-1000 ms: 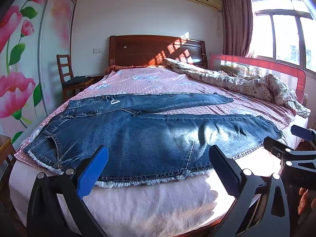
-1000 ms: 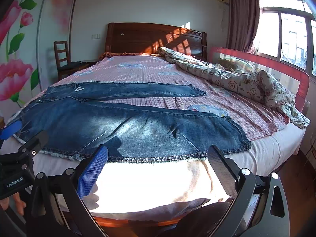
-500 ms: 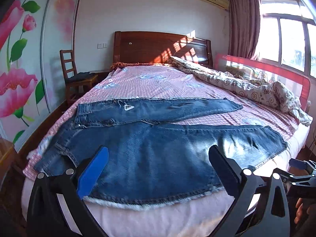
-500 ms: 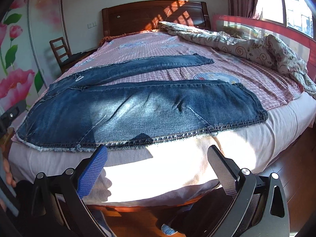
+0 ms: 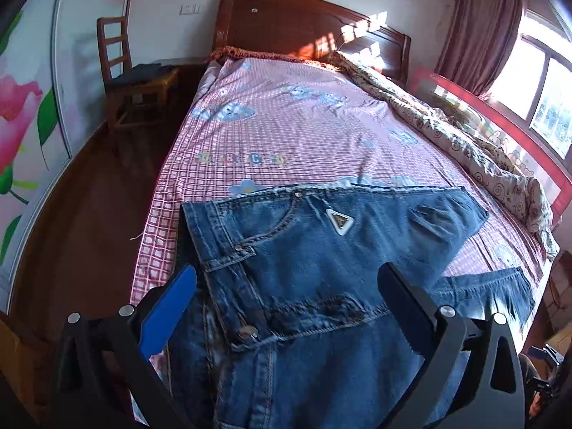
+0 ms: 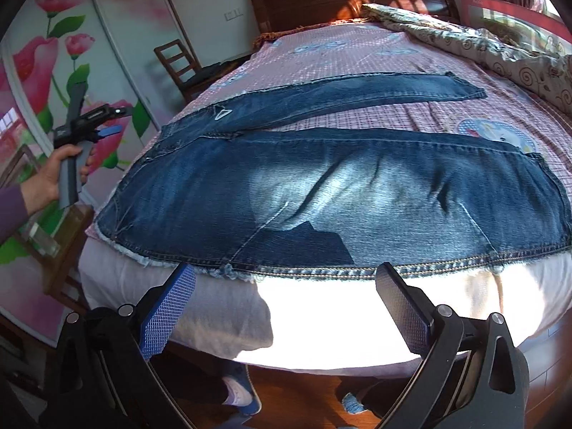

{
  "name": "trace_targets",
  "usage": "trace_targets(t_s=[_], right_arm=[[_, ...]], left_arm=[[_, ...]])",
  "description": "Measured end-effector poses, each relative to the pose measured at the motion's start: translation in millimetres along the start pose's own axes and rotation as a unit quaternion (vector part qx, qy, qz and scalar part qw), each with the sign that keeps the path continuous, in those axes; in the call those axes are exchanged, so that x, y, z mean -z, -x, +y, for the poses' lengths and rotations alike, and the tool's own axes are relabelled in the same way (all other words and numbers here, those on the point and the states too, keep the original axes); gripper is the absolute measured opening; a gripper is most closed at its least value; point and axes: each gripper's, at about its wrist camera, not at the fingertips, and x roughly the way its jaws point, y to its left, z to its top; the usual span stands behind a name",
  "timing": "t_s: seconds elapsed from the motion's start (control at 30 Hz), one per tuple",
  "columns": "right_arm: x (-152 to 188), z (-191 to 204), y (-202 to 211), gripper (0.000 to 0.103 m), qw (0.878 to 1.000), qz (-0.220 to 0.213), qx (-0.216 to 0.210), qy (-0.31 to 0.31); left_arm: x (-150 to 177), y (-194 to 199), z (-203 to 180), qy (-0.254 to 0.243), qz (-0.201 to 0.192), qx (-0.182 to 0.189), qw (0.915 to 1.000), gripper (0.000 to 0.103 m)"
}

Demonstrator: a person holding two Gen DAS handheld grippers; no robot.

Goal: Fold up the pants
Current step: 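Grasp the jeans waistband with the left tool while the right tool moves toward the leg hems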

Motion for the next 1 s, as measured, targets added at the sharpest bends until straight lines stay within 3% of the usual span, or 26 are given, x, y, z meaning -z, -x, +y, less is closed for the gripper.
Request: trace_targets(t_s=[0.17,0.23,0.37,0.53,0.73,0.77,0.83,0.87,0.9,0.93,1.0], right_arm=[[-29,-1,-17,0.100,0.999,0.018,-0.046,-0.023],[-38,-2,-26,0.100,0.998,0.025,-0.055,-0.031],[-48,4,-42,0.100,0.997,0.040,-0.057,-0.023],[-49,10,-57,0.100,0.996,0.057,-0.061,-0.024],[-45,11,-64,0.100,0.995,0.069,-0.062,-0.024],[-43,10,-65,0.100,0.995,0.070,-0.060,-0.027],[-41,6,-65,0.100,0.995,0.072,-0.055,-0.038],[-40,5,-65,0.100,0.995,0.072,-0.055,-0.041],[-39,4,-64,0.100,0.995,0.071,-0.054,-0.041],[-39,3,-62,0.100,0.996,0.068,-0.052,-0.038],[-39,1,-61,0.100,0.996,0.067,-0.046,-0.034]], left_arm=[[-5,-75,51,0.059,0.032,0.015,0.9976,0.101],[-8,-97,61,0.061,0.042,0.002,0.9972,0.101],[-16,-131,80,0.071,0.056,0.011,0.9959,0.101],[-19,-157,96,0.087,0.083,0.026,0.9925,0.101],[-23,-160,95,0.084,0.083,0.051,0.9917,0.100],[-23,-160,92,0.085,0.083,0.070,0.9905,0.093],[-22,-161,86,0.066,0.088,0.038,0.9932,0.079],[-21,-159,86,0.067,0.083,0.025,0.9940,0.063],[-20,-158,92,0.083,0.081,0.019,0.9931,0.035],[-19,-155,99,0.107,0.078,0.027,0.9908,0.033],[-16,-153,99,0.120,0.076,0.043,0.9889,0.016]])
